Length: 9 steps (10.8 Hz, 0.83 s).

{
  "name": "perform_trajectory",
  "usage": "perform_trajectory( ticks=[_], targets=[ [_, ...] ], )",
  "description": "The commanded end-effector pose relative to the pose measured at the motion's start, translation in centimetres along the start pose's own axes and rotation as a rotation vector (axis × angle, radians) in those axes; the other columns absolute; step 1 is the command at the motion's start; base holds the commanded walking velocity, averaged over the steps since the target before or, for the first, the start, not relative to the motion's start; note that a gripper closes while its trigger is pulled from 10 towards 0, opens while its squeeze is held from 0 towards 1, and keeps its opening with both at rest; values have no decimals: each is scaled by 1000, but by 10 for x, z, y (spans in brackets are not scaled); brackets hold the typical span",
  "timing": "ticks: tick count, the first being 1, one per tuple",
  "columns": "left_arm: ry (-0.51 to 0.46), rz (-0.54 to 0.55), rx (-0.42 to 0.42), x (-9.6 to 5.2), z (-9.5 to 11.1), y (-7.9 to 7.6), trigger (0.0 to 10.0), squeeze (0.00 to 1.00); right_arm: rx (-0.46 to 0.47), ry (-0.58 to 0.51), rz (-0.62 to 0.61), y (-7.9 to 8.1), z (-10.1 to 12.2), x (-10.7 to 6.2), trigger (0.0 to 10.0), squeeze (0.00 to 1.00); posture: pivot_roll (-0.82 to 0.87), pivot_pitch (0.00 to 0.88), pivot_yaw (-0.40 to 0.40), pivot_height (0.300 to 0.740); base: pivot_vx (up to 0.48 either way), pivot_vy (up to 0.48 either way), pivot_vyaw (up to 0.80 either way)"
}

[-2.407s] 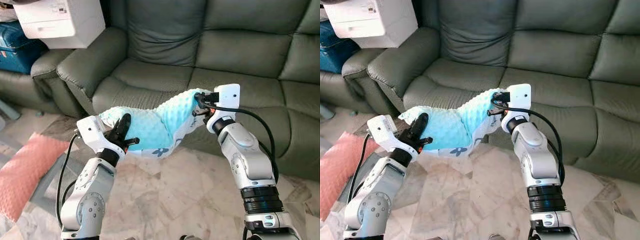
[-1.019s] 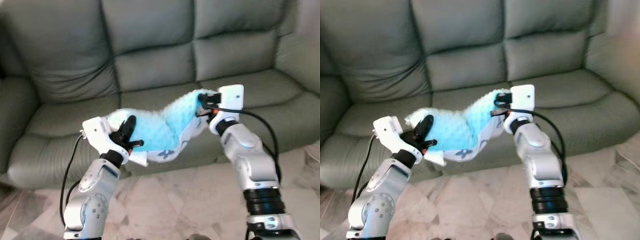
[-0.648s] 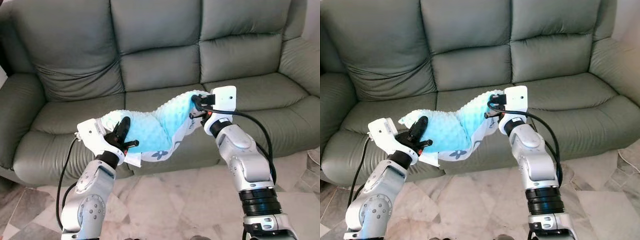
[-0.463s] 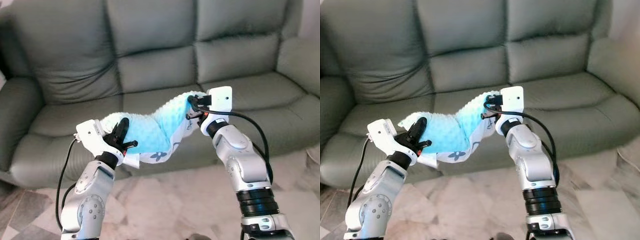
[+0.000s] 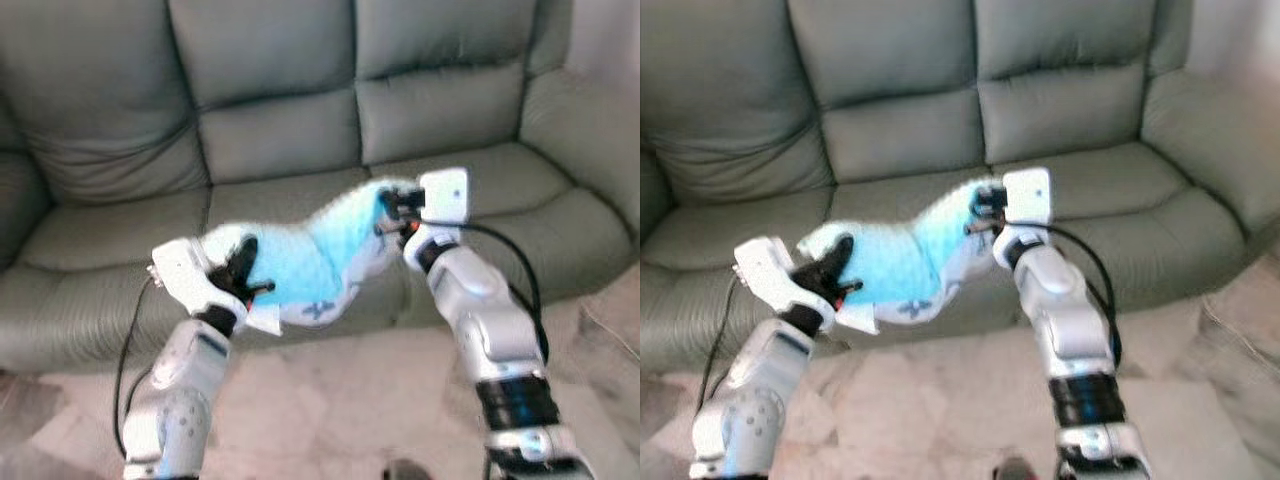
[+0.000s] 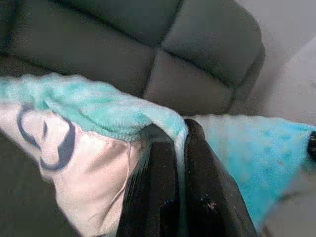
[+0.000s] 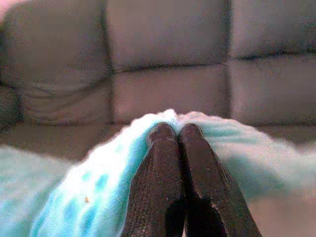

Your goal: Move the pillow to the sofa

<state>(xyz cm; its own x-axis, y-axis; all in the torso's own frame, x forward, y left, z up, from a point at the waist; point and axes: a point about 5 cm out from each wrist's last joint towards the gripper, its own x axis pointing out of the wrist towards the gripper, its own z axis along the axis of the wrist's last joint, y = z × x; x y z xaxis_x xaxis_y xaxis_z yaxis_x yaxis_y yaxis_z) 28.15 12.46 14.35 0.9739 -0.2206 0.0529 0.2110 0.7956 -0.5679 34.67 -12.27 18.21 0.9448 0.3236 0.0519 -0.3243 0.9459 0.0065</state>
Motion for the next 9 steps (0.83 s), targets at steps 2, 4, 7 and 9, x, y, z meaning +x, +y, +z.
perform_trajectory(
  ticks=[2, 4, 7, 9],
  targets=[
    [-27, 39, 6, 0, 2, 3, 0, 0, 8, -26, 21, 6, 4, 1, 10000, 0, -304, 132, 90, 740, 0, 0, 0],
    [-68, 104, 38, -1, 3, 15, 0, 0, 11, -33, 35, 6, 1, -2, 10000, 0, -304, 138, 91, 740, 0, 0, 0],
    [-71, 113, 54, -3, -2, 20, 0, 0, 17, -46, 63, 11, -2, -7, 10000, 0, -300, 141, 96, 740, 434, 0, 0],
    [-73, 104, 55, 1, -3, 19, 0, 0, 17, -52, 66, 12, -2, -9, 10000, 0, -303, 143, 101, 740, 476, 0, 0]
  ],
)
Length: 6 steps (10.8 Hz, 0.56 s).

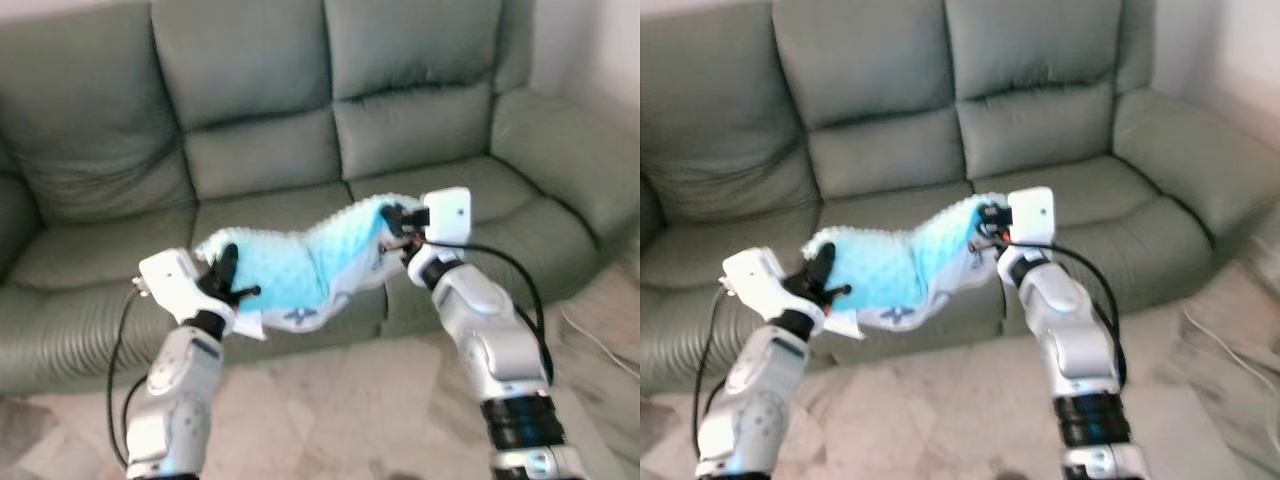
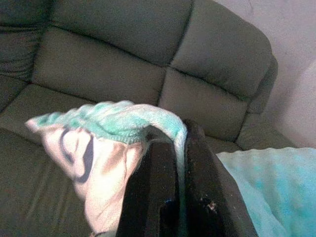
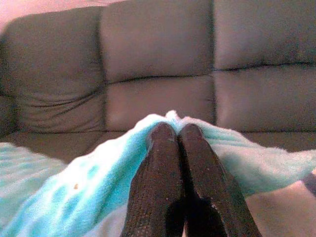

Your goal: Move the pillow to the sofa

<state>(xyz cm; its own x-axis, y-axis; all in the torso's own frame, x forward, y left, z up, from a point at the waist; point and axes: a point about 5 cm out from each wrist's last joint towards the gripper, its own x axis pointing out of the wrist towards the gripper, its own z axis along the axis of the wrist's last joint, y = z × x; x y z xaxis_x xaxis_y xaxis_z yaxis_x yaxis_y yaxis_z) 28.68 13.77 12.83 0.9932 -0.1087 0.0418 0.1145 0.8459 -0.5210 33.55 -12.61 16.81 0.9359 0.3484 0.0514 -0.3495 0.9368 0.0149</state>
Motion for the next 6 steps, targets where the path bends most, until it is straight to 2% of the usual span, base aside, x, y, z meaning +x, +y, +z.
perform_trajectory(
  ticks=[1, 6],
  targets=[
    [-16, -5, -6, 2, 1, -2, 0, 0, 5, -54, 37, 11, 11, 3, 10000, 0, -306, 145, 104, 740, 480, 0, 0],
    [-21, -8, 4, 8, 2, 1, 0, 0, 23, -27, 65, 13, 4, -4, 10000, 0, -308, 153, 114, 740, 467, 0, 0]
  ],
)
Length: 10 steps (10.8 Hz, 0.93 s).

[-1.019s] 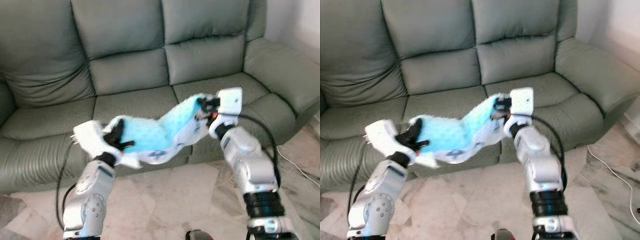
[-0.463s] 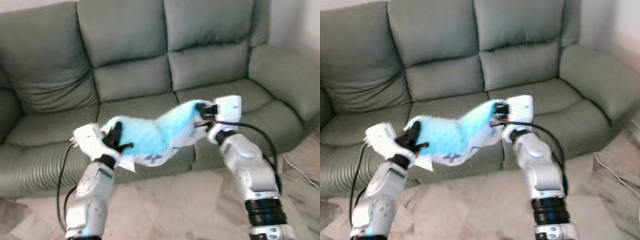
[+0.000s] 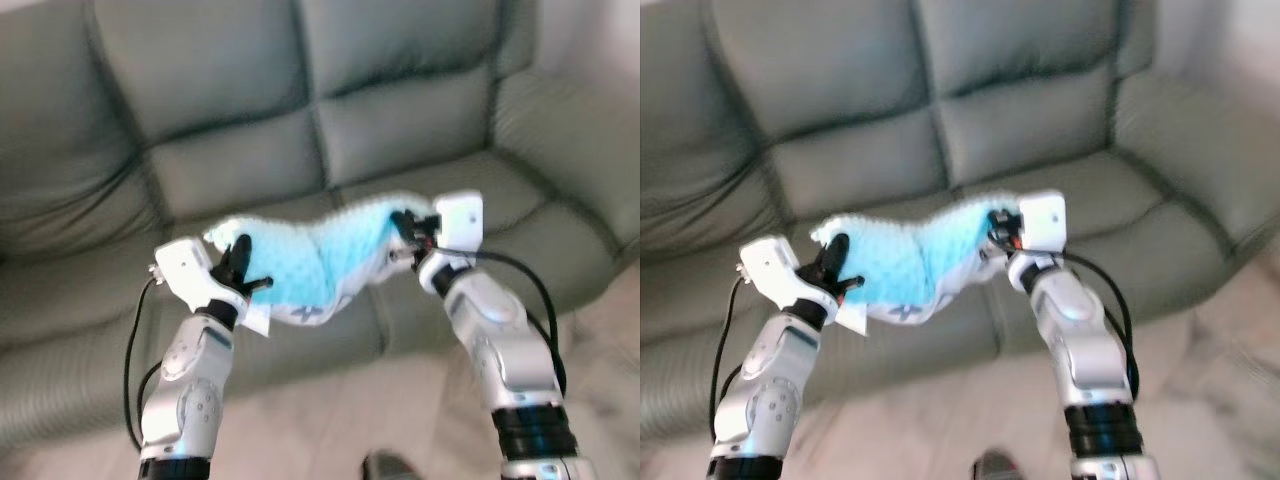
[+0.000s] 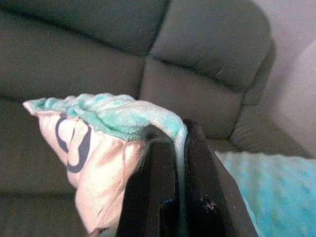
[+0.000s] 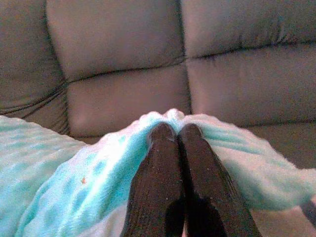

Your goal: Move the pillow to the sofa

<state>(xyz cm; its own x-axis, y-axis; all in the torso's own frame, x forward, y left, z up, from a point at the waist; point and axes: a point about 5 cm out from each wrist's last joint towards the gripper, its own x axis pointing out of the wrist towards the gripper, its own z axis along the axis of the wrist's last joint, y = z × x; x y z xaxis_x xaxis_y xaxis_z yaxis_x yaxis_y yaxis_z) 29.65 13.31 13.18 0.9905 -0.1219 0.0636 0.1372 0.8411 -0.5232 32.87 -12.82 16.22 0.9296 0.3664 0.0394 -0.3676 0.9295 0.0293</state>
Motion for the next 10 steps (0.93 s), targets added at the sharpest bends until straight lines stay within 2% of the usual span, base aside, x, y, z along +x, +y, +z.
perform_trajectory(
  ticks=[1, 2, 5, 6, 7, 8, 9, 10],
  targets=[
    [-9, 21, 3, -3, 1, 6, 0, 0, 14, -30, 76, 17, 6, 2, 10000, 0, -306, 155, 114, 740, 420, 0, 0],
    [-9, 39, -1, -3, 1, 7, 0, 0, 14, -27, 78, 17, 6, 2, 10000, 0, -306, 156, 114, 740, 379, 289, 0],
    [7, 121, 33, -3, 3, 13, 0, 0, 22, -30, 97, 19, 7, 2, 10000, 0, -301, 156, 115, 740, 0, 0, 0],
    [17, 153, 102, -2, 4, 16, 0, 0, 17, -50, 105, 21, 10, 3, 10000, 0, -297, 155, 115, 740, 0, 0, 0],
    [6, 219, 155, -4, 8, 23, 1216, 0, 35, -87, 130, 25, 15, 5, 10000, 0, -268, 148, 110, 740, 0, 0, 0],
    [-24, 278, 212, -10, 21, 35, 4549, 0, 55, -106, 159, 32, 18, 9, 10000, 0, -221, 138, 94, 740, 0, 0, 0],
    [-51, 350, 256, -19, 33, 48, 10000, 0, 66, -111, 194, 42, 17, 16, 10000, 0, -196, 134, 84, 740, 0, 0, 0],
    [-101, 462, 315, -35, 51, 67, 10000, 0, 58, -129, 267, 58, 21, 25, 10000, 0, -144, 124, 56, 740, 0, 0, 0]
  ],
)
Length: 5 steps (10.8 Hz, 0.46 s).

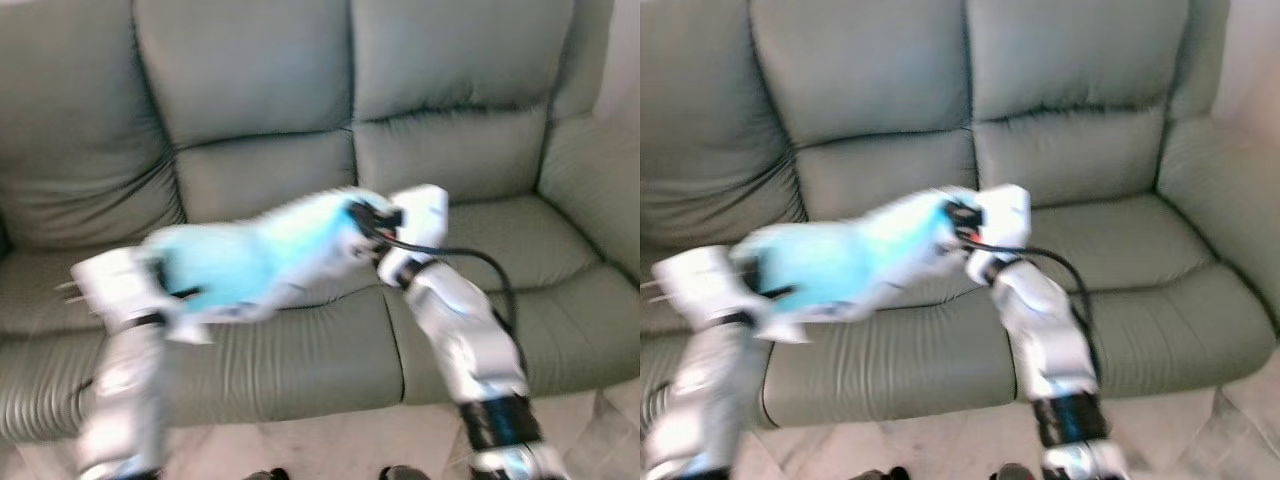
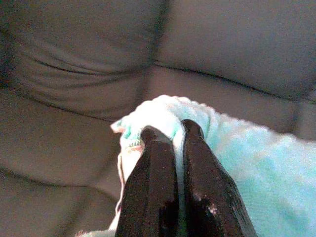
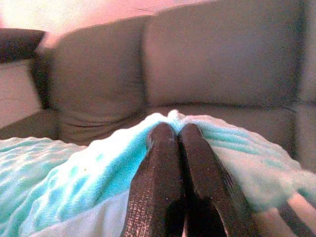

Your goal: Move the pillow to the sofa

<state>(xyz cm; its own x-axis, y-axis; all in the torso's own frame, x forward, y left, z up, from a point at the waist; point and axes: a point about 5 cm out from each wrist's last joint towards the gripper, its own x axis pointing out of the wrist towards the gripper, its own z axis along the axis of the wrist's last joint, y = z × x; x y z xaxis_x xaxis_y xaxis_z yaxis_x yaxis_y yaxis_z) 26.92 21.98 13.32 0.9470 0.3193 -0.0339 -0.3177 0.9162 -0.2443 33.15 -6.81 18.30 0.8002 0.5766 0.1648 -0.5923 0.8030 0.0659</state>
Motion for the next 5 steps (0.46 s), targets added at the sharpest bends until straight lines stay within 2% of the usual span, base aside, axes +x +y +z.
perform_trajectory(
  ticks=[1, 2, 3, 4, 5],
  targets=[
    [-21, 41, 18, -4, 8, 12, 10000, 0, -14, -28, 53, 9, 5, 7, 10000, 0, -125, 120, 37, 740, 0, 0, 0],
    [-5, 14, 6, -8, 8, 13, 10000, 0, -17, -29, 55, 9, 6, 8, 10000, 0, -117, 120, 21, 740, 0, 0, 0],
    [12, -71, -34, -17, 8, 7, 10000, 0, -29, -21, 59, 8, 5, 8, 10000, 0, -117, 121, 11, 740, 0, 0, 0],
    [0, -164, -53, -29, 12, -7, 10000, 0, -44, -20, 39, 2, 4, 6, 10000, 0, -118, 123, 12, 740, 0, 0, 0],
    [-8, -221, -20, -34, 13, -15, 10000, 0, -57, -29, 20, -1, 5, 5, 10000, 0, -124, 124, 23, 740, 0, 0, 0]
  ],
)
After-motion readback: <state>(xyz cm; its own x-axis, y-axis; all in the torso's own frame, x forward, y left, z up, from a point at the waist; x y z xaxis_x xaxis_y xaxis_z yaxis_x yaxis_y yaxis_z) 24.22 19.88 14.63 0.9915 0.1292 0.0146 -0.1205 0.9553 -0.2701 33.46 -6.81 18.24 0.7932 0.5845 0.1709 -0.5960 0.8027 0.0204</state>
